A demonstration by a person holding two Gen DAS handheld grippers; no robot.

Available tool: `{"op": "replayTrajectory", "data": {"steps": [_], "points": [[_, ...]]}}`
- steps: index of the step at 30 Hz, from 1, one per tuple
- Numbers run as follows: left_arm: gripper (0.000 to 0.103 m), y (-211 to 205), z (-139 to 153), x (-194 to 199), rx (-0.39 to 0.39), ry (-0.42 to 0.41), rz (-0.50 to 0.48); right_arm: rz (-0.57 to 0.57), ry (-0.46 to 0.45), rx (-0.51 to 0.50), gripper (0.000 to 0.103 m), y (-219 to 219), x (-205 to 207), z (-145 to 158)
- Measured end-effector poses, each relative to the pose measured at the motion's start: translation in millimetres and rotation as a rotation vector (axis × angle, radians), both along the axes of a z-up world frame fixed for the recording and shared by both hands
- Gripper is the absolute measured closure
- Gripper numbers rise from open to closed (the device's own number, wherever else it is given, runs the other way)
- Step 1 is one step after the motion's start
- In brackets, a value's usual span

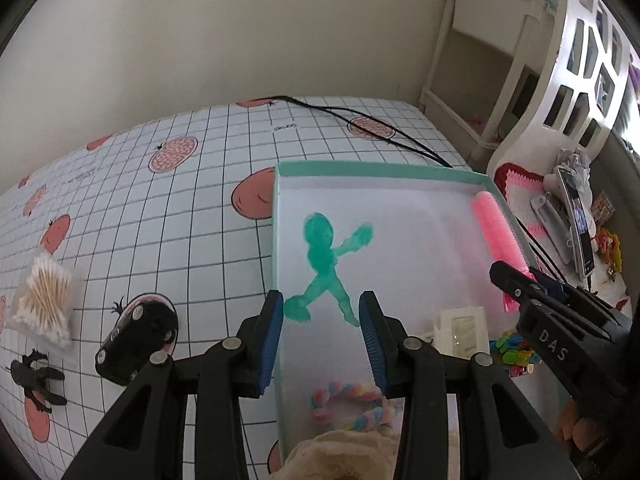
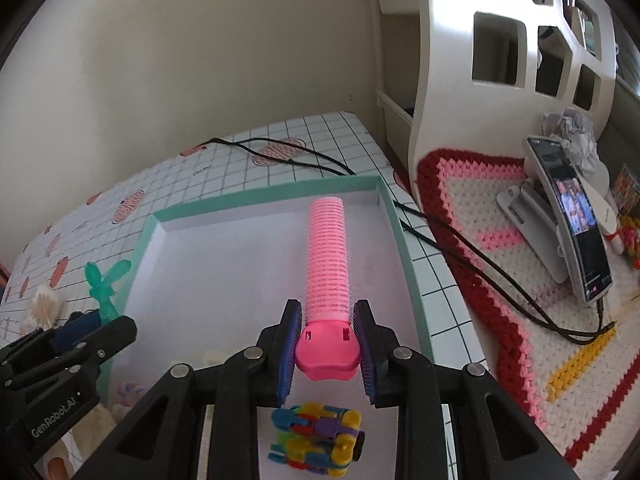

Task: Organize objects
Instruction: 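Carry roller and green figure over the tray and open both tools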

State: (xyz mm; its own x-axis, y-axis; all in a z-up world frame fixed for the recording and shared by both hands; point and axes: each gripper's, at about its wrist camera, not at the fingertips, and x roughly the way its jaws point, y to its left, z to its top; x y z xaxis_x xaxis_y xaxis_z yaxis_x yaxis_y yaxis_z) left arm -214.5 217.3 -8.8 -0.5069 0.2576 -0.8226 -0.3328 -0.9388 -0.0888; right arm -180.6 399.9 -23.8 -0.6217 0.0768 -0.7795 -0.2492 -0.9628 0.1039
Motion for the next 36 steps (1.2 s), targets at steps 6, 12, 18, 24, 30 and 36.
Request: {"op": "replayTrajectory", "data": {"steps": [6,12,18,24,30,36], "points": [[0.063,5,-12,1,0.016,-0.042,0.001,-0.007,-0.020,-0.008,0.074,2,-3,-8],[0.063,5,-14,3,0.031,-0.058,-0.001,-0.002,-0.036,-0.006,0.074,1,-3,-11],[0.063,0,-12,7,0.038,-0.066,-0.001,-0.008,-0.056,-0.002,0.074,2,-1,-16],[0.062,-4,-7,11,0.046,-0.065,-0.003,-0.017,-0.056,0.002,0.074,1,3,-13],[0.056,-8,1,16,0.043,-0.041,-0.013,-0.018,-0.065,0.015,0.070,-2,4,-12],[0.055,-14,12,21,0.059,-0.012,-0.002,-0.021,-0.041,0.025,0.068,-6,8,-6]]}}
